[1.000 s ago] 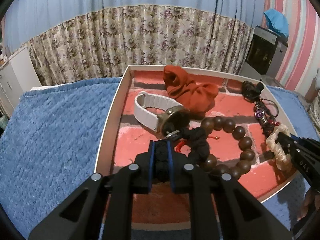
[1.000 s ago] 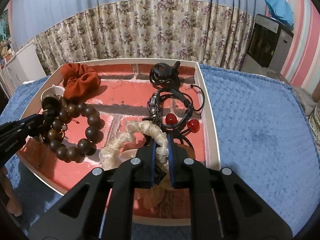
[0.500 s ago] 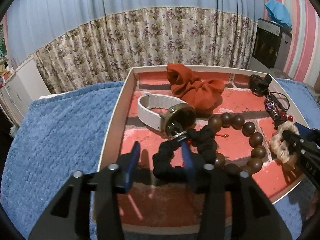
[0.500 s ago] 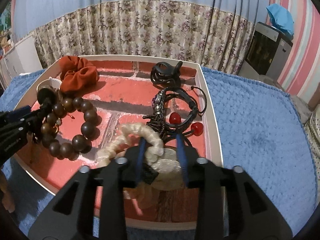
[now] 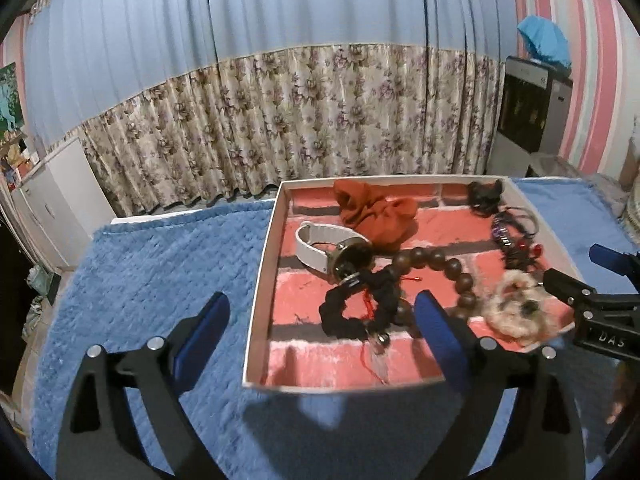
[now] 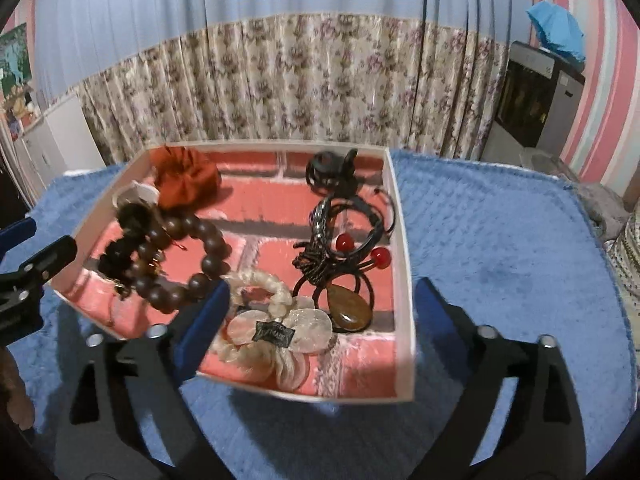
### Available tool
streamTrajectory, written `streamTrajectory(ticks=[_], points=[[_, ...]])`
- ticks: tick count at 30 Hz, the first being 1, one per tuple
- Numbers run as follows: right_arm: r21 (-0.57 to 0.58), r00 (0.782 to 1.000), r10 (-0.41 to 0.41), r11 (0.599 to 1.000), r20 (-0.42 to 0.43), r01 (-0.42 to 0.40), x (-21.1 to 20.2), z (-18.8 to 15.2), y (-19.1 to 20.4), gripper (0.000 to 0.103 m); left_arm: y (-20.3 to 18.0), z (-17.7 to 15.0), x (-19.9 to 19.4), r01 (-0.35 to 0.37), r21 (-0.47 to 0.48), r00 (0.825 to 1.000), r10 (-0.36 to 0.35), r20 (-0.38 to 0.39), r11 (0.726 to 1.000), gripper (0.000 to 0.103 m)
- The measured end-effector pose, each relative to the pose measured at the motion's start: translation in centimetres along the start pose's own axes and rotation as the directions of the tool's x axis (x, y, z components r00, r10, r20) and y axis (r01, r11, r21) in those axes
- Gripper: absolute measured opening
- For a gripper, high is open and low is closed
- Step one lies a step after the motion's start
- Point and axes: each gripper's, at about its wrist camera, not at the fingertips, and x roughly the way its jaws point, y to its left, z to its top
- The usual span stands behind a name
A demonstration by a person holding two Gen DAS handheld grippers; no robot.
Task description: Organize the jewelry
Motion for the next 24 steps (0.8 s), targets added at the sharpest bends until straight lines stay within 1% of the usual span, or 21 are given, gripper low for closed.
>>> streamTrajectory(ticks=[2, 4, 6, 8, 12, 13, 15, 18, 22, 24], points=[[0.01, 1.0, 0.002, 1.0, 0.019, -0.002, -1.5, -0.2, -0.4, 0.097, 0.4, -0.2, -1.2, 0.005, -0.015, 1.0, -0.005, -0.001, 1.0, 0.092], [0.022, 0.999, 0.011, 1.0, 0.038, -0.012, -2.9, -0.5, -0.7, 0.098, 0.9, -0.5, -2.7, -0.002, -0.023, 1.0, 0.003, 0.013, 1.0, 0.092], [0.023, 0.999, 0.022, 0.999, 0.047, -0.023, -4.3, -1.0, -1.0, 0.098, 1.4, -1.2, -4.3, -0.032, -0.034, 0.999, 0.033, 0.031, 0.999, 0.097], [0.019, 0.998, 0.024, 0.999, 0.062, -0.025, -5.6, -1.5, -1.2, 0.098, 2.0, -2.1, -5.7, -0.052, -0.05, 0.998, 0.054, 0.044, 0.997, 0.098], [0.018, 0.995, 0.017, 1.0, 0.096, -0.019, -8.3, -2.8, -1.4, 0.099, 3.1, -3.9, -8.5, -0.017, -0.101, 0.998, 0.022, 0.051, 0.995, 0.098], [0.011, 0.993, 0.019, 1.0, 0.117, -0.02, -9.6, -3.3, -1.2, 0.099, 3.2, -4.6, -9.7, -0.006, -0.112, 0.998, 0.012, 0.061, 0.994, 0.098], [-0.002, 0.99, 0.027, 1.0, 0.142, -0.027, -11.2, -4.0, -0.9, 0.099, 3.2, -5.6, -11.2, 0.008, -0.115, 0.997, 0.001, 0.074, 0.993, 0.098], [-0.029, 0.982, 0.024, 0.999, 0.188, -0.019, -14.5, -5.7, 0.0, 0.099, 3.0, -6.8, -13.4, 0.001, -0.106, 0.995, 0.009, 0.098, 0.994, 0.098], [-0.046, 0.975, 0.019, 0.999, 0.22, -0.01, -18.0, -8.2, 1.1, 0.099, 2.8, -8.7, -17.0, -0.034, -0.114, 0.987, 0.051, 0.154, 0.993, 0.098], [-0.052, 0.973, 0.019, 0.999, 0.231, -0.007, -19.5, -9.2, 1.4, 0.099, 2.3, -9.5, -18.5, -0.045, -0.105, 0.984, 0.063, 0.169, 0.993, 0.098]])
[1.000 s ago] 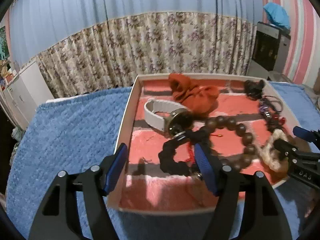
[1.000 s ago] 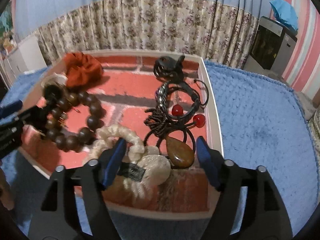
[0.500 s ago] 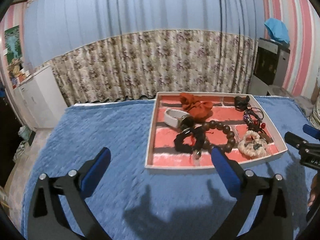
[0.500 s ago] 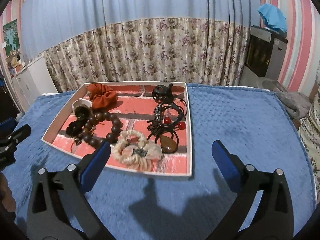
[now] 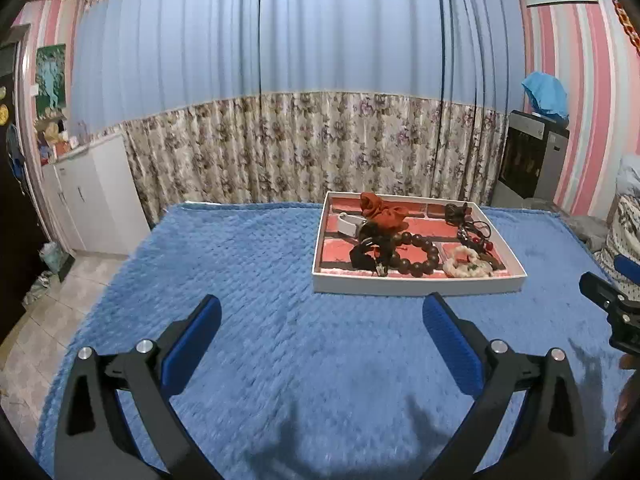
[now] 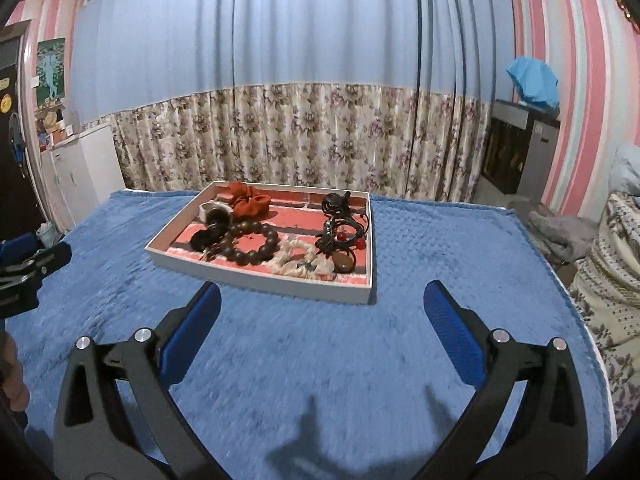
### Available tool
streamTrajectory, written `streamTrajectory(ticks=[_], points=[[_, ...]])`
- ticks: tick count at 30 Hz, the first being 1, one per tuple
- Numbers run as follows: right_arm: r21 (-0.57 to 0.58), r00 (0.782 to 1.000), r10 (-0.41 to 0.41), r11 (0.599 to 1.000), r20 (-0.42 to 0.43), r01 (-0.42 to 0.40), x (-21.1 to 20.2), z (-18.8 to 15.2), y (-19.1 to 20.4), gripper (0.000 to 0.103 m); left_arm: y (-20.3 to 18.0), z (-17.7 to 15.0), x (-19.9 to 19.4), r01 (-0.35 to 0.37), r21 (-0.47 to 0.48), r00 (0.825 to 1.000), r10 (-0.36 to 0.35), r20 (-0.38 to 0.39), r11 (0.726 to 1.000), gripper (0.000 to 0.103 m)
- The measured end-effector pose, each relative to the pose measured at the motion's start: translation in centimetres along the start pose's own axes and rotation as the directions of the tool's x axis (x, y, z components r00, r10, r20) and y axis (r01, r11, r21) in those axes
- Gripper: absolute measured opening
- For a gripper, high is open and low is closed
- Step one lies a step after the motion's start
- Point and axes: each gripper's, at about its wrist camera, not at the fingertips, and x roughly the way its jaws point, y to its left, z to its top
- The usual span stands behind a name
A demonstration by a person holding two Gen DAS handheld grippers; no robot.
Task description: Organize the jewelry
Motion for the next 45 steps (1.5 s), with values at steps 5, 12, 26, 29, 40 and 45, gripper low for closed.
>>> streamTrajectory(ticks=[5, 12, 26, 29, 40, 45], points=[[-0.005, 0.998, -0.007, 1.0, 0.056, 0.008, -4.8, -1.7, 0.8, 0.099, -0.2, -1.9, -2.8, 0.001, 0.011, 1.0, -0.001, -0.011, 1.0, 0.098], [-0.003, 0.994, -0.038, 0.999, 0.107, 0.038, -9.0, -4.2, 1.2, 0.099, -1.0, -4.6, -6.4, -0.026, -0.003, 0.999, 0.026, 0.03, 1.0, 0.098], [0.025, 0.988, -0.093, 0.996, 0.126, 0.091, -11.2, -6.1, 1.6, 0.099, -2.6, -6.6, -9.7, 0.016, 0.015, 0.998, -0.017, 0.067, 1.0, 0.098], [0.02, 0.987, -0.103, 0.995, 0.123, 0.101, -11.1, -6.3, 1.6, 0.099, -2.6, -6.5, -9.3, 0.014, 0.011, 0.998, -0.015, 0.062, 1.0, 0.098], [0.024, 0.985, -0.13, 0.991, 0.117, 0.128, -10.7, -6.1, 1.4, 0.099, -2.4, -6.3, -9.0, 0.03, 0.005, 0.998, -0.031, 0.057, 1.0, 0.098], [0.022, 0.984, -0.137, 0.991, 0.112, 0.135, -10.3, -6.3, 1.5, 0.099, -2.4, -6.4, -8.6, 0.053, 0.0, 0.998, -0.053, 0.04, 0.999, 0.098]])
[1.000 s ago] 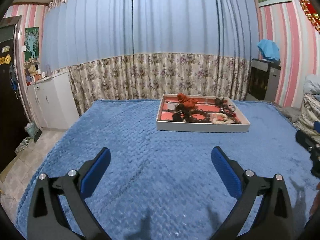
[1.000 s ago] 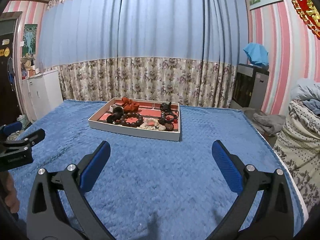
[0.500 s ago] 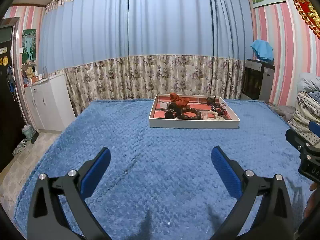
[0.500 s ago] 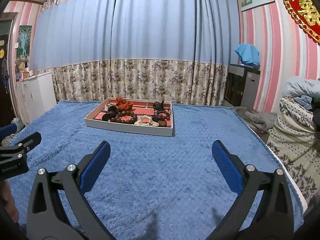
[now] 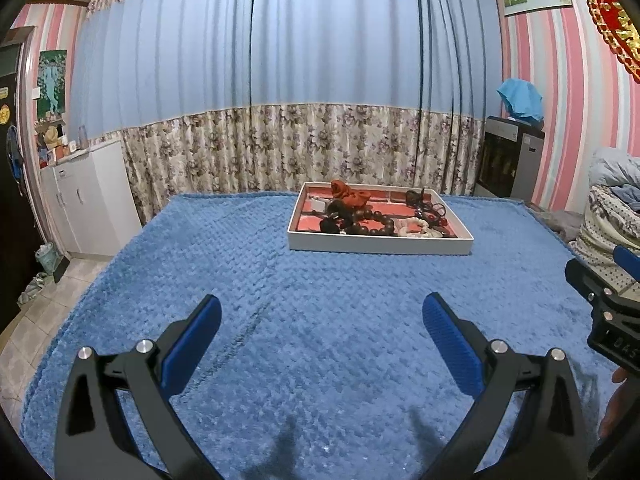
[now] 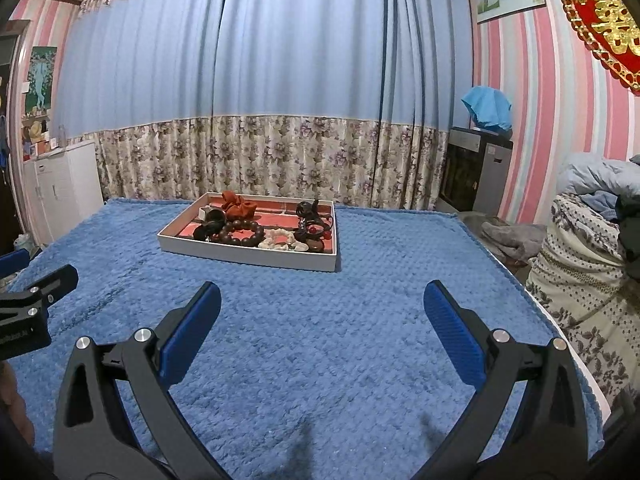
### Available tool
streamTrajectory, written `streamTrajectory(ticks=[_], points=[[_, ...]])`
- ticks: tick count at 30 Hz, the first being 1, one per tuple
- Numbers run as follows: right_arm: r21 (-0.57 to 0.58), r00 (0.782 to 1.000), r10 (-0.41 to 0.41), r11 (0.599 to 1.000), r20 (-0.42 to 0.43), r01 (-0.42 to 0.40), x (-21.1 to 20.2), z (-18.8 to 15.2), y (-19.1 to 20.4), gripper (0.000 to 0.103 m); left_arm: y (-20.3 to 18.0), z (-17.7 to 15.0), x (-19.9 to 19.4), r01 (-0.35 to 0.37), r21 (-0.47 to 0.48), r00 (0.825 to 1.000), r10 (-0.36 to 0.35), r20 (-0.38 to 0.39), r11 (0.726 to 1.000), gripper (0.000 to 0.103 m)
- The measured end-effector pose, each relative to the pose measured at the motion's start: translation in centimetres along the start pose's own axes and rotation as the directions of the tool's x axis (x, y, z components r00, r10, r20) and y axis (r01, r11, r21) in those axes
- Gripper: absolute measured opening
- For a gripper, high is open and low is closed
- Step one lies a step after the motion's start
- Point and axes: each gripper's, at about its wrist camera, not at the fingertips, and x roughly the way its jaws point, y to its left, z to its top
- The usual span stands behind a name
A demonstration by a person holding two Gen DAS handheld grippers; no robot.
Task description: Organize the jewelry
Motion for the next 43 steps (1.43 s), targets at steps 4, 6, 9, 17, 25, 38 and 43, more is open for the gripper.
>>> streamTrajectory(ticks=[4, 6, 9, 17, 25, 38, 43], points=[[0.001, 1.0, 0.004, 1.0, -0.005, -0.004, 0.0, -0.05, 0.08, 0.099, 0.06, 0.03, 0.04, 0.001, -0.001, 1.0, -0.001, 0.005, 1.0, 0.098], [0.001, 1.0, -0.001, 1.0, -0.003, 0.001, 0.05, -0.03, 0.04, 0.099, 0.04, 0.03, 0.0, -0.004, 0.001, 1.0, 0.004, 0.009, 1.0, 0.098], [0.007, 1.0, -0.005, 1.0, -0.006, 0.005, 0.11, -0.03, -0.14, 0.099, 0.17, 0.07, -0.11, -0.009, 0.001, 1.0, 0.009, 0.012, 1.0, 0.098], [0.014, 1.0, -0.016, 1.0, -0.004, 0.017, 0.16, 0.17, -0.45, 0.099, 0.13, 0.18, -0.02, -0.016, 0.0, 1.0, 0.016, 0.016, 1.0, 0.098], [0.016, 1.0, -0.016, 1.0, -0.005, 0.016, 0.16, 0.17, -0.44, 0.099, 0.07, 0.24, -0.01, -0.013, 0.0, 1.0, 0.013, 0.015, 1.0, 0.098], [0.015, 1.0, -0.018, 1.0, -0.004, 0.018, 0.3, 0.11, -0.51, 0.099, -0.4, 0.13, -0.53, -0.038, 0.022, 0.999, 0.037, 0.037, 0.999, 0.098], [0.014, 1.0, -0.018, 1.0, -0.004, 0.018, 0.35, 0.02, -0.53, 0.099, -0.33, 0.2, -0.74, -0.035, 0.021, 0.999, 0.034, 0.043, 0.999, 0.098]])
